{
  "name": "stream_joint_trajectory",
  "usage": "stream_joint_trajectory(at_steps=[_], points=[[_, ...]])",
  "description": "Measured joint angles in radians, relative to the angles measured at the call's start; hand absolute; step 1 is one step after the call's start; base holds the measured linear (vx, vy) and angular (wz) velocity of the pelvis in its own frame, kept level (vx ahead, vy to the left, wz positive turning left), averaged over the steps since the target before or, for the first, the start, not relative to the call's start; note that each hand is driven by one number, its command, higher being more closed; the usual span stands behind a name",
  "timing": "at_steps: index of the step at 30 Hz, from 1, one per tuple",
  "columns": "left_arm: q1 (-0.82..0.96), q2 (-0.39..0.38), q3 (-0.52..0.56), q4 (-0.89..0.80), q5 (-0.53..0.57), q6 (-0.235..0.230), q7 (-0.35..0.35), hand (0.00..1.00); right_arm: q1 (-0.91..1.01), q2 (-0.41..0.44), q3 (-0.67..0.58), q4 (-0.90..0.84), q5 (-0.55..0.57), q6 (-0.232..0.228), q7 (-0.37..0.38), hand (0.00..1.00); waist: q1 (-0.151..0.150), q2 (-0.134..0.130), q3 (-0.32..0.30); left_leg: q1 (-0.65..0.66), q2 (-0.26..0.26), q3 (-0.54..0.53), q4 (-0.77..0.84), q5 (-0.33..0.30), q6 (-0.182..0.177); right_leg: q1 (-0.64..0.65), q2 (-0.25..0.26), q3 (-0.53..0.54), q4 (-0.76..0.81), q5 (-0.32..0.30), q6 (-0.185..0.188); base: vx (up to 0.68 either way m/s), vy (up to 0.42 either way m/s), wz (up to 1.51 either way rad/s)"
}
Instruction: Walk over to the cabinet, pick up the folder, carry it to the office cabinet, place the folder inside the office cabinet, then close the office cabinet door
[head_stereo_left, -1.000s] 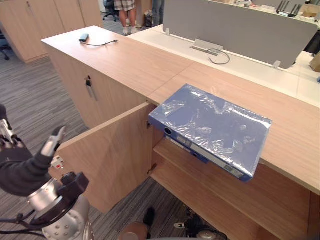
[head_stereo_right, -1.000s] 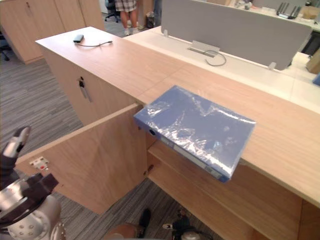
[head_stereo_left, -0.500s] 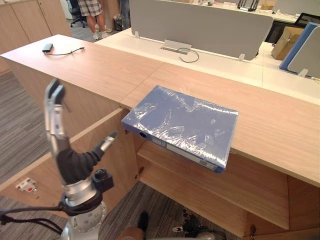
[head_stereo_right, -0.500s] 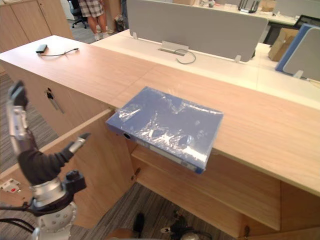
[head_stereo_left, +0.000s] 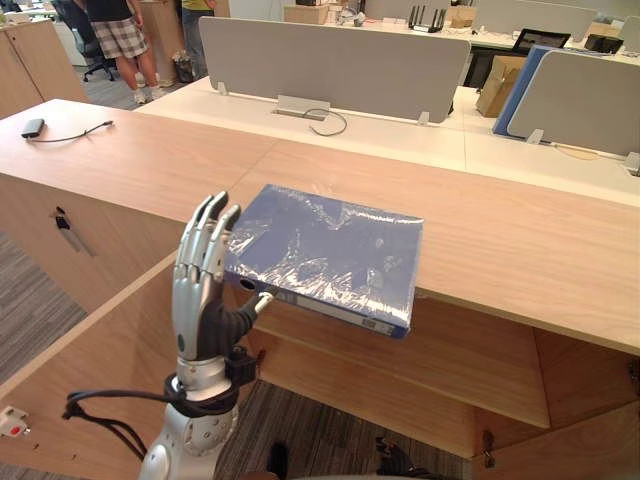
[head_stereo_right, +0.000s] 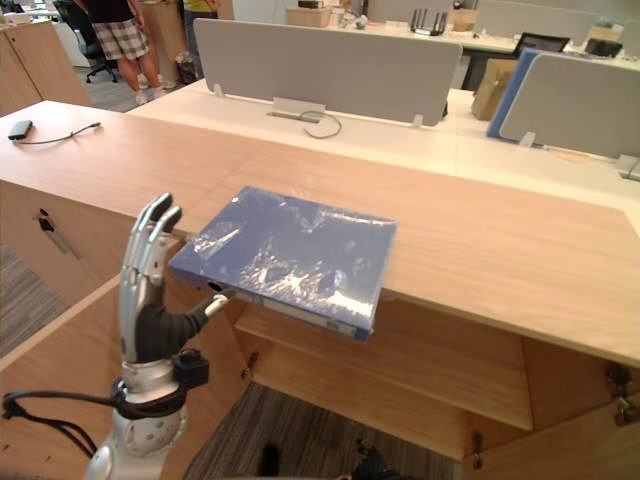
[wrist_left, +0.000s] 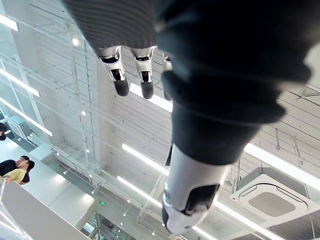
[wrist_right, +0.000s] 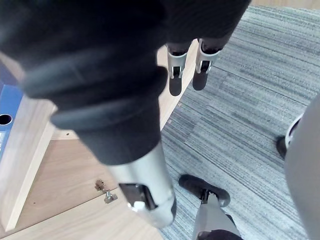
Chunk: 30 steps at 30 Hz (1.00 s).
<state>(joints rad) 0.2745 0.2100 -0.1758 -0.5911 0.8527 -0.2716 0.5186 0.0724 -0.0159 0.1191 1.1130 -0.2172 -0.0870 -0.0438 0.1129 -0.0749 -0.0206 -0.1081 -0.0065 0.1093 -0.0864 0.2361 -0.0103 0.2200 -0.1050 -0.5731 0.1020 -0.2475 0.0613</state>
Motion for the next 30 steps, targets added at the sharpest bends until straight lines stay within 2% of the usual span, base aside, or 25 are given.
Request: stream_joint_trajectory(at_steps=[5,15,30], points=[[-0.042,0.039,-0.034,0.048,0.021,0.006,-0.039,0.0,0.001,-0.009,0.0,-0.001,-0.001,-0.001,0.007,0.0,-0.009,0.003,-0.002,0.004,0.009,0.024,0.0,-0.004,-0.005,-0.008,0.0,0.028,0.002,0.002,-0.004,0.01,-0.038,-0.17],[-0.069,0.056,-0.036,0.134,0.042,0.016,-0.076,0.0,0.003,-0.018,-0.01,-0.003,-0.001,-0.007,0.019,0.0,-0.023,0.013,-0.009,0.01,0.021,0.05,0.0,-0.006,-0.007,-0.022,0.0,0.061,0.006,0.006,-0.009,-0.01,-0.014,-0.09],[-0.064,0.071,-0.02,0.173,0.042,0.017,-0.093,0.0,0.008,-0.021,-0.02,-0.018,-0.002,-0.007,0.021,0.0,-0.039,0.016,-0.008,0.014,0.028,0.065,-0.001,-0.006,-0.007,-0.027,0.002,0.079,0.005,0.009,-0.014,0.0,-0.009,-0.03]])
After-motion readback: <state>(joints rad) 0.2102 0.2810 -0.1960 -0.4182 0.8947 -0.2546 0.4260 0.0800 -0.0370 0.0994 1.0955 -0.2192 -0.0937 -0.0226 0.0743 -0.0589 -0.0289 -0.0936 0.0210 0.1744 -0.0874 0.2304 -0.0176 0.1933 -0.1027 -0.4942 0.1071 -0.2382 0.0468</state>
